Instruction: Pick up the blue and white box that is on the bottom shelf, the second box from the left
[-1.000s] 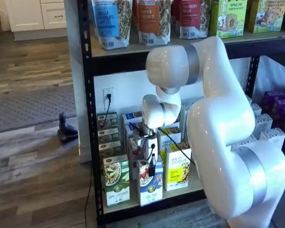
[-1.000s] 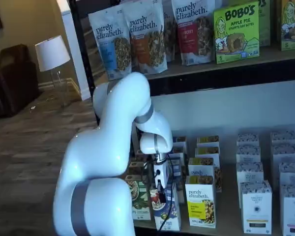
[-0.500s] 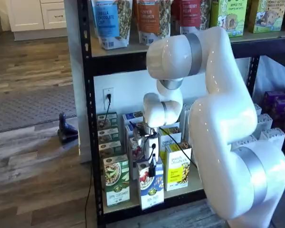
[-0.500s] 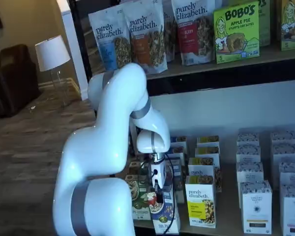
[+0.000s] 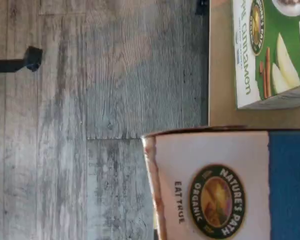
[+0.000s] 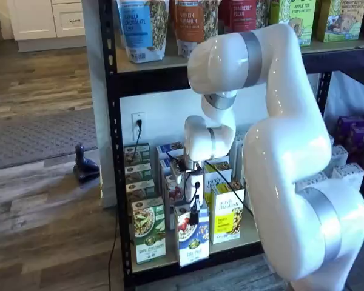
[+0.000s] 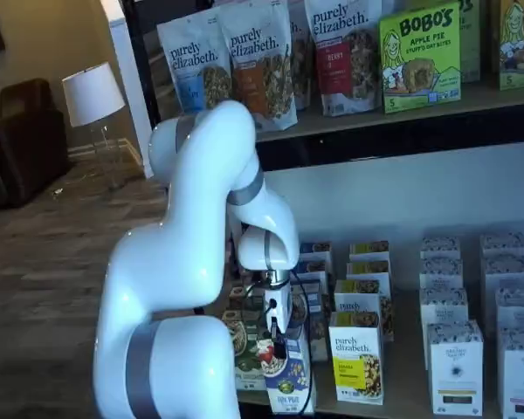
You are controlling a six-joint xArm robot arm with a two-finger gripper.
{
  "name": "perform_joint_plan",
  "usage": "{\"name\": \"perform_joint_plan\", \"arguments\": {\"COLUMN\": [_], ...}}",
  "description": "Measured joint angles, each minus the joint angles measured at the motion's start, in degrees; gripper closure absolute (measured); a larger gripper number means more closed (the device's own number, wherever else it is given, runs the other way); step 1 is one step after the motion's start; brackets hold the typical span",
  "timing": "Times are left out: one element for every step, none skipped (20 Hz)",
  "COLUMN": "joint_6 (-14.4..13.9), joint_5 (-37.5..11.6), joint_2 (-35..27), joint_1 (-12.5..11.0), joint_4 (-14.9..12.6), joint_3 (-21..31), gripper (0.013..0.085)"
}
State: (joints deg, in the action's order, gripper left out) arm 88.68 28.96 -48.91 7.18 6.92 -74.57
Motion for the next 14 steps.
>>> {"name": "perform_joint_plan", "arguments": {"joint_6": [0.06, 0.13, 0.14, 0.00, -0.12, -0.18, -0.19, -0.14, 0.07, 0.27, 0.58, 0.95, 1.40, 1.91], "joint_5": [-0.14, -0.24, -0.30, -0.41, -0.51, -0.64, -0.74, -0.85, -0.91, -0.94, -0.95, -0.95, -0.88, -0.65], "joint_2": [0.59, 1.19, 1.88, 2.60, 3.35, 4.13, 4.90, 5.73, 6.68, 7.53, 8.53, 9.68, 10.57, 11.58], "joint_1": [0.02, 0.02, 0.02, 0.00, -0.03, -0.04, -0.05, -0.05, -0.06, -0.06, -0.06, -0.06, -0.06, -0.05], "joint_4": [0.08, 0.15, 0.16, -0.03, -0.19, -0.28, -0.31, -0.27, -0.04, 0.18, 0.51, 0.93, 1.42, 2.00], "joint_3": [0.72, 1.39, 2.15, 2.97, 3.82, 4.72, 5.58, 6.52, 7.56, 8.46, 9.50, 10.69, 11.56, 12.48], "gripper": [0.0490, 0.0490, 0.0490, 0.0490, 0.0490, 0.0490, 0.0490, 0.0490, 0.0490, 0.0490, 0.0490, 0.0490, 0.0490, 0.0490]}}
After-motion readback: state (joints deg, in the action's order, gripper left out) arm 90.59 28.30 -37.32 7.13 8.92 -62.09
